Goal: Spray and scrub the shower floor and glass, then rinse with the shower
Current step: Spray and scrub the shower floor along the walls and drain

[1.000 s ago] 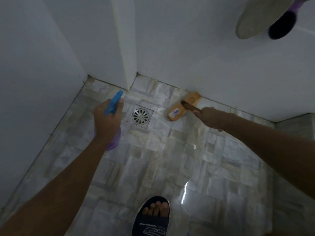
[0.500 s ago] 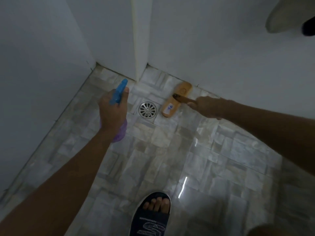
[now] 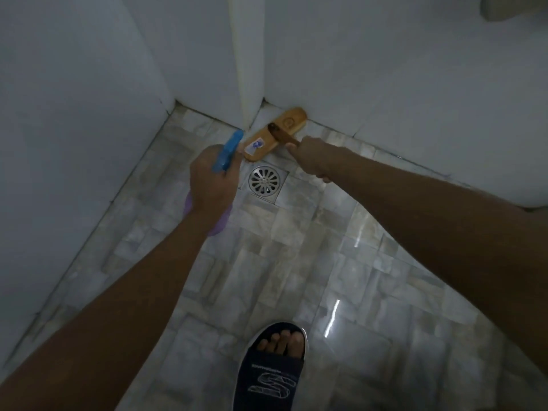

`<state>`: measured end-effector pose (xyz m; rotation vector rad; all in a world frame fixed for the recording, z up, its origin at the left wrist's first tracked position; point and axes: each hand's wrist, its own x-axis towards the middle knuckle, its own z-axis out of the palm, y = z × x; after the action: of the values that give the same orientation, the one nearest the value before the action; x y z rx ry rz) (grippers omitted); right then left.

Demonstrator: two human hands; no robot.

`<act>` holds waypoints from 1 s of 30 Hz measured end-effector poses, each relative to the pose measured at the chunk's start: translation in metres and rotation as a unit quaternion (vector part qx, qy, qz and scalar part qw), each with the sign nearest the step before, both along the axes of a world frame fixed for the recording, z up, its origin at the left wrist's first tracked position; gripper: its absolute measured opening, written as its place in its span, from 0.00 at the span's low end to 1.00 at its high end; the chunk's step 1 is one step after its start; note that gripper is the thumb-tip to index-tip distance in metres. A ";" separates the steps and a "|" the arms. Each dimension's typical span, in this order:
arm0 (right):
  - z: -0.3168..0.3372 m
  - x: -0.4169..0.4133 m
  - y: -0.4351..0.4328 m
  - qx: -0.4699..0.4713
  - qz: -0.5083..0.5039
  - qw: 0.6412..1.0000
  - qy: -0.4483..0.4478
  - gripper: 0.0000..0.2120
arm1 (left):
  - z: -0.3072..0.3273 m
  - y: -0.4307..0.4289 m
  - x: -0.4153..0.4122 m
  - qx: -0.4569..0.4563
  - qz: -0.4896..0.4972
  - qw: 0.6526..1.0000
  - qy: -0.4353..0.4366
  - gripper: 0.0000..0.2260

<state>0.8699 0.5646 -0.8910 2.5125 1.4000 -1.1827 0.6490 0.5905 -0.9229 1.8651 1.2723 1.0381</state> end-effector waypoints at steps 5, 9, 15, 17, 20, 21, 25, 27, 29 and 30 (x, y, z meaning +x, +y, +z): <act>-0.005 0.028 -0.086 -0.017 -0.108 0.993 0.043 0.28 | 0.009 -0.019 0.011 -0.009 -0.069 0.997 0.039 0.14; 0.008 0.039 -0.163 -0.068 -0.108 0.991 0.031 0.29 | 0.014 -0.045 0.007 -0.007 -0.127 0.989 0.081 0.08; 0.011 0.008 -0.218 -0.092 -0.130 0.987 0.017 0.26 | 0.018 -0.076 -0.011 -0.122 -0.116 0.982 0.087 0.12; 0.008 0.000 -0.220 -0.086 -0.148 0.985 0.020 0.26 | 0.015 -0.087 -0.019 -0.156 -0.118 0.977 0.090 0.11; 0.008 -0.010 -0.222 -0.070 -0.164 0.984 0.019 0.26 | 0.016 -0.107 -0.030 -0.164 -0.111 0.975 0.101 0.10; 0.009 -0.011 -0.222 -0.069 -0.167 0.983 0.018 0.26 | 0.015 -0.111 -0.031 -0.161 -0.103 0.977 0.097 0.10; 0.011 -0.013 -0.222 -0.064 -0.173 0.983 0.021 0.27 | 0.011 -0.119 -0.031 -0.150 -0.067 0.984 0.064 0.18; 0.010 -0.015 -0.223 -0.060 -0.176 0.982 0.023 0.27 | 0.010 -0.122 -0.030 -0.131 -0.056 0.989 0.037 0.21; 0.010 -0.017 -0.223 -0.056 -0.181 0.981 0.026 0.26 | 0.010 -0.123 -0.032 -0.096 -0.061 0.993 0.032 0.21; 0.011 -0.018 -0.223 -0.055 -0.185 0.981 0.030 0.25 | 0.010 -0.123 -0.033 -0.084 -0.067 0.994 0.031 0.21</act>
<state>0.8522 0.3416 -0.8805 2.7550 0.8665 -1.3544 0.6163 0.4674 -0.9129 1.8363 1.2129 0.7842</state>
